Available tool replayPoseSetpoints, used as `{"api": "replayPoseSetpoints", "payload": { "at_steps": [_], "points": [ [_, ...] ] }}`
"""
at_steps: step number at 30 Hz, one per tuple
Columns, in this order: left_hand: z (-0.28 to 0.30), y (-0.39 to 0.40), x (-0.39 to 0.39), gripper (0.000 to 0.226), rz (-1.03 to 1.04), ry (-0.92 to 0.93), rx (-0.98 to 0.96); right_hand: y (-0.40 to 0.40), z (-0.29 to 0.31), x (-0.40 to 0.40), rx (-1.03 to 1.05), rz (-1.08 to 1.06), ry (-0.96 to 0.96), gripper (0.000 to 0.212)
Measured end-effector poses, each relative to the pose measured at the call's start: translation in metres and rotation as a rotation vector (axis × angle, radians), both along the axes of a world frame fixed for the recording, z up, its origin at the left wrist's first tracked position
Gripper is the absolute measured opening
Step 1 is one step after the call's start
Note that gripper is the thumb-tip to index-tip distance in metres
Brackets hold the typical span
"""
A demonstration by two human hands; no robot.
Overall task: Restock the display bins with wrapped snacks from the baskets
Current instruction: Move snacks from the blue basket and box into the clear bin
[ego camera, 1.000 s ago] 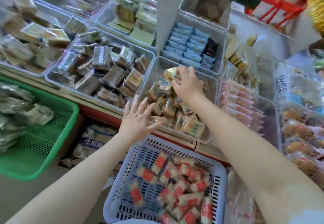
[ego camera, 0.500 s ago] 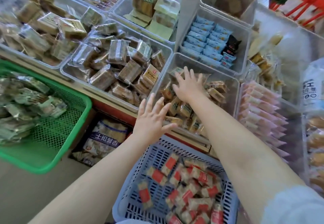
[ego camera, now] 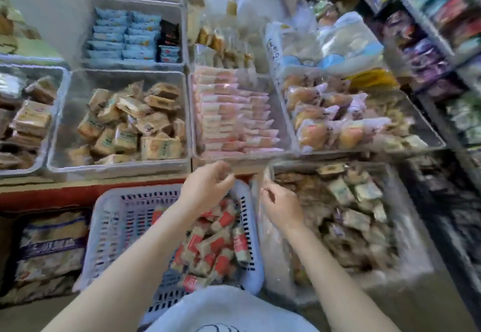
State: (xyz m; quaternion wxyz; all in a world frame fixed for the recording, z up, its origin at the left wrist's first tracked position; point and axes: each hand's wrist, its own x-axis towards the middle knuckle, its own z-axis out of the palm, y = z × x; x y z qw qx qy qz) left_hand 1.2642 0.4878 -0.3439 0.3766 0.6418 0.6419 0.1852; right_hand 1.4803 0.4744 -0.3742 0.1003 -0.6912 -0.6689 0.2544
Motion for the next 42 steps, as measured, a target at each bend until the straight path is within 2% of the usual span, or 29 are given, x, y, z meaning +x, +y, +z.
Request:
{"api": "replayPoseSetpoints", "payload": {
  "at_steps": [3, 5, 7, 9, 13, 18, 21, 23, 24, 26, 28, 29, 30, 32, 35, 38, 42],
  "points": [
    [-0.007, -0.003, 0.093, 0.024, -0.156, -0.083, -0.121, -0.029, -0.013, 0.107, -0.011, -0.267, -0.094, 0.016],
    [-0.015, -0.007, 0.146, 0.027, -0.281, -0.067, -0.186, -0.045, -0.021, 0.172, -0.08, -0.372, -0.203, 0.032],
    [-0.019, -0.012, 0.193, 0.026, -0.338, -0.036, -0.261, -0.058, -0.03, 0.227, -0.16, -0.407, -0.311, 0.049],
    [-0.023, -0.019, 0.229, 0.024, -0.305, -0.036, -0.356, -0.063, -0.041, 0.267, -0.239, -0.363, -0.373, 0.059],
    [-0.026, -0.025, 0.271, 0.02, -0.222, -0.052, -0.459, -0.053, -0.061, 0.306, -0.277, -0.275, -0.332, 0.067],
    [-0.019, -0.024, 0.29, 0.024, -0.116, -0.087, -0.468, -0.039, -0.066, 0.318, -0.295, -0.244, -0.332, 0.063],
    [-0.017, -0.022, 0.293, 0.024, -0.036, -0.136, -0.5, -0.048, -0.06, 0.316, -0.262, -0.258, -0.25, 0.062],
    [-0.015, -0.021, 0.295, 0.023, 0.023, -0.175, -0.501, -0.059, -0.05, 0.312, -0.293, -0.304, -0.058, 0.062],
    [-0.013, -0.02, 0.297, 0.023, 0.051, -0.2, -0.497, -0.065, -0.045, 0.308, -0.309, -0.355, 0.116, 0.056],
    [-0.007, -0.019, 0.299, 0.02, 0.118, -0.281, -0.509, -0.072, -0.034, 0.296, -0.383, -0.535, 0.617, 0.036],
    [0.0, -0.018, 0.297, 0.021, 0.169, -0.404, -0.561, -0.071, -0.019, 0.278, -0.466, -0.714, 1.194, 0.034],
    [0.003, -0.017, 0.294, 0.025, 0.179, -0.475, -0.586, -0.067, -0.012, 0.27, -0.498, -0.759, 1.415, 0.036],
    [0.006, -0.016, 0.29, 0.029, 0.179, -0.535, -0.605, -0.063, -0.003, 0.261, -0.526, -0.768, 1.552, 0.038],
    [0.01, -0.017, 0.278, 0.032, 0.15, -0.619, -0.616, -0.052, 0.015, 0.241, -0.57, -0.698, 1.649, 0.041],
    [0.015, -0.018, 0.254, 0.035, 0.189, -0.749, -0.596, -0.034, 0.029, 0.204, -0.579, -0.58, 1.62, 0.042],
    [0.016, -0.019, 0.215, 0.032, 0.339, -0.82, -0.52, -0.017, 0.04, 0.154, -0.557, -0.48, 1.439, 0.043],
    [0.008, -0.026, 0.132, 0.027, 0.551, -0.735, -0.426, 0.002, 0.035, 0.078, -0.427, -0.408, 0.946, 0.031]
  ]
}}
